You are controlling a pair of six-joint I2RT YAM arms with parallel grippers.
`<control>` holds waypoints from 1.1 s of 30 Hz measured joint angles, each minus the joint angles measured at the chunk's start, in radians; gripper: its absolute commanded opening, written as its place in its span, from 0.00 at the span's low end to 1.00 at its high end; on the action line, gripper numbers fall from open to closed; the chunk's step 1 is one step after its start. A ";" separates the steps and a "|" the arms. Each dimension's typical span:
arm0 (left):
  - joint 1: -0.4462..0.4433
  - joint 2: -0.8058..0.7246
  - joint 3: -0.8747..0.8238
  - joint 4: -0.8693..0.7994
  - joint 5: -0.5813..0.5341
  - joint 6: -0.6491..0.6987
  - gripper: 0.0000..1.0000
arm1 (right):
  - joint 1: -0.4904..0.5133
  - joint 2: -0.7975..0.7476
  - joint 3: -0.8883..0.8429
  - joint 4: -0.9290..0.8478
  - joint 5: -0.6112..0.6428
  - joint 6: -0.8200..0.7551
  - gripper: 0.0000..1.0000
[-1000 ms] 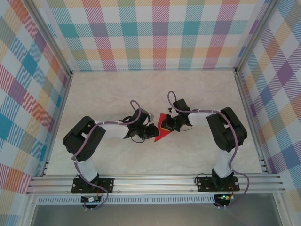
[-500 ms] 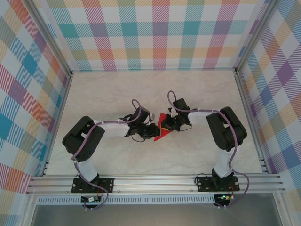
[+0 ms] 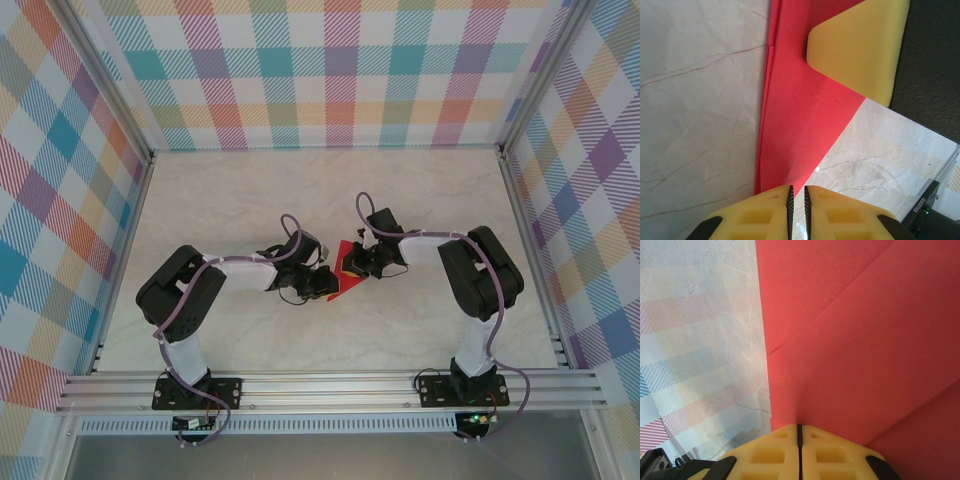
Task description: Fold a paper plane with a square sheet of paper (pick it up from the middle)
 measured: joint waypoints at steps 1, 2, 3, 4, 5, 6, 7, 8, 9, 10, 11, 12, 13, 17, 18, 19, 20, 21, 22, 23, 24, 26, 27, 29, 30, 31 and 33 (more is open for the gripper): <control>0.000 0.000 0.000 0.000 0.000 0.000 0.15 | 0.000 0.000 0.001 -0.001 0.000 0.000 0.06; 0.000 0.000 -0.001 0.000 -0.004 0.000 0.15 | 0.000 0.001 0.002 -0.002 0.000 0.000 0.06; 0.000 0.000 -0.001 -0.001 -0.007 0.000 0.14 | 0.000 0.001 0.002 -0.002 0.000 0.000 0.06; 0.000 0.000 -0.001 -0.002 -0.007 0.000 0.14 | 0.000 0.001 0.002 -0.002 0.000 0.000 0.07; 0.000 0.000 -0.002 -0.002 -0.008 0.000 0.14 | 0.000 0.001 0.002 -0.003 0.000 0.000 0.06; 0.000 0.000 -0.004 -0.001 -0.008 0.000 0.13 | 0.000 0.001 0.002 -0.003 0.000 0.000 0.06; 0.000 0.000 -0.006 -0.001 -0.010 0.000 0.13 | 0.000 0.001 0.002 -0.003 0.000 0.000 0.06; 0.000 0.000 -0.008 -0.001 -0.011 0.000 0.13 | 0.000 0.001 0.002 -0.004 0.000 0.000 0.06; 0.000 0.000 -0.008 -0.001 -0.013 0.000 0.13 | 0.000 0.001 0.002 -0.004 0.000 0.000 0.06; 0.000 0.000 -0.008 -0.001 -0.015 0.000 0.13 | 0.000 0.001 0.002 -0.005 0.000 0.000 0.06; 0.000 0.000 -0.010 -0.001 -0.016 0.000 0.13 | 0.000 0.001 0.003 -0.006 0.000 0.000 0.06; 0.000 0.000 -0.011 0.000 -0.018 0.000 0.13 | 0.000 0.001 0.003 -0.006 0.001 0.000 0.06; 0.000 0.000 -0.011 0.000 -0.019 0.000 0.13 | 0.000 0.002 0.003 -0.006 0.000 0.000 0.06; -0.001 0.001 -0.012 -0.001 -0.024 0.000 0.13 | 0.000 0.003 0.007 -0.010 0.000 0.000 0.06; -0.001 0.001 -0.011 -0.001 -0.024 0.000 0.13 | 0.000 0.004 0.008 -0.011 0.000 0.000 0.06; -0.001 0.001 -0.011 -0.001 -0.024 0.000 0.13 | 0.000 0.005 0.009 -0.012 0.000 0.000 0.06; -0.001 0.000 -0.012 -0.001 -0.024 0.000 0.13 | 0.000 0.005 0.009 -0.012 0.000 0.000 0.06; -0.001 0.000 -0.011 0.000 -0.023 0.000 0.13 | 0.000 0.005 0.009 -0.013 0.000 0.000 0.06; -0.001 0.000 -0.011 0.000 -0.022 0.000 0.13 | 0.000 0.005 0.009 -0.013 0.000 0.000 0.06; -0.001 -0.002 -0.012 0.000 -0.021 -0.001 0.14 | 0.000 0.005 0.009 -0.013 0.000 0.000 0.06; -0.001 -0.004 -0.012 0.000 -0.020 -0.001 0.14 | 0.000 0.005 0.009 -0.013 0.000 0.000 0.06; -0.001 -0.012 -0.013 -0.003 -0.017 -0.001 0.14 | 0.000 0.005 0.010 -0.013 0.000 0.000 0.06; -0.001 -0.016 -0.014 -0.003 -0.017 -0.001 0.14 | 0.000 0.005 0.010 -0.013 0.000 0.000 0.06; -0.001 -0.021 -0.019 -0.003 -0.017 -0.001 0.14 | 0.000 0.005 0.010 -0.013 0.000 0.000 0.06; -0.001 -0.021 -0.022 -0.003 -0.017 -0.001 0.14 | 0.000 0.005 0.010 -0.013 0.000 0.000 0.06; -0.001 -0.021 -0.026 -0.003 -0.017 -0.001 0.14 | 0.000 0.005 0.010 -0.013 0.000 0.000 0.06; -0.001 -0.021 -0.030 -0.002 -0.017 -0.001 0.14 | 0.000 0.005 0.010 -0.013 0.000 0.000 0.06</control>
